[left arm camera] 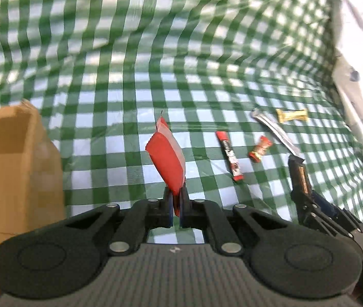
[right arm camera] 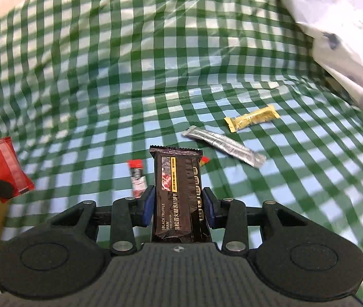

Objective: Organize snacks
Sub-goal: 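Carry the red packet and dark chocolate bar over the box with both tools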

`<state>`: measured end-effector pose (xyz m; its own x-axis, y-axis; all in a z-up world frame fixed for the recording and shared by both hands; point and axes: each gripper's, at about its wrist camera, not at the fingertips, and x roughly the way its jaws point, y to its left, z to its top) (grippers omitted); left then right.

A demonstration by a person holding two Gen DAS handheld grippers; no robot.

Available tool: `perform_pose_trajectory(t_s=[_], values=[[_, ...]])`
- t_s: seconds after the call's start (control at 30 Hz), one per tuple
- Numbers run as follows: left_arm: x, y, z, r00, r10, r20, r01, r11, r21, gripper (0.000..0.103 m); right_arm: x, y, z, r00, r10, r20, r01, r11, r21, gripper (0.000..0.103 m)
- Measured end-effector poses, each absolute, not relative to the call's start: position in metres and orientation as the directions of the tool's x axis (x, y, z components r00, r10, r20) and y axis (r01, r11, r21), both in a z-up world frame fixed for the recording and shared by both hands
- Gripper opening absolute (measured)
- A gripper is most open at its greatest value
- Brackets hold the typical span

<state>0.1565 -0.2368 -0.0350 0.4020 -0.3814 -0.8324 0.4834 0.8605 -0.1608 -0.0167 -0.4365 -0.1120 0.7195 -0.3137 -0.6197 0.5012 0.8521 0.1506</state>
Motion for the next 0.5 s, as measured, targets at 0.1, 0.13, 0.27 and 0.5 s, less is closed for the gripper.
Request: perform_pose_trajectory(t_s=[0.1,0.13,0.27,0.5], values=[[0.128,-0.225,-0.013,0.444,-0.397,-0.804,0.521,0.844,-0.129,0.004,-0.038,-0.409,-0.093,0.73,-0.309,-0.61,0.502,0.848,0.172,0.041],[0.115,-0.217,-0.003,0.463,-0.398,-0.792,0.532,0.84,-0.112,0.004,-0.044,-0.4,-0.086,0.736,-0.303,-0.606,0.496,0.85,0.177,0.041],[0.072,-0.183,0.024,0.5,-0.405,-0.766,0.543,0.835,-0.087,0.004,-0.063,-0.353,-0.052,0.768,-0.275,-0.578,0.438,0.885,0.16,0.041],[0.01,-0.097,0.062,0.552,-0.371,-0.747,0.497,0.866,-0.063,0.004,-0.091,-0.256,-0.003,0.82,-0.137,-0.556,0.292,0.935,0.2,0.041]])
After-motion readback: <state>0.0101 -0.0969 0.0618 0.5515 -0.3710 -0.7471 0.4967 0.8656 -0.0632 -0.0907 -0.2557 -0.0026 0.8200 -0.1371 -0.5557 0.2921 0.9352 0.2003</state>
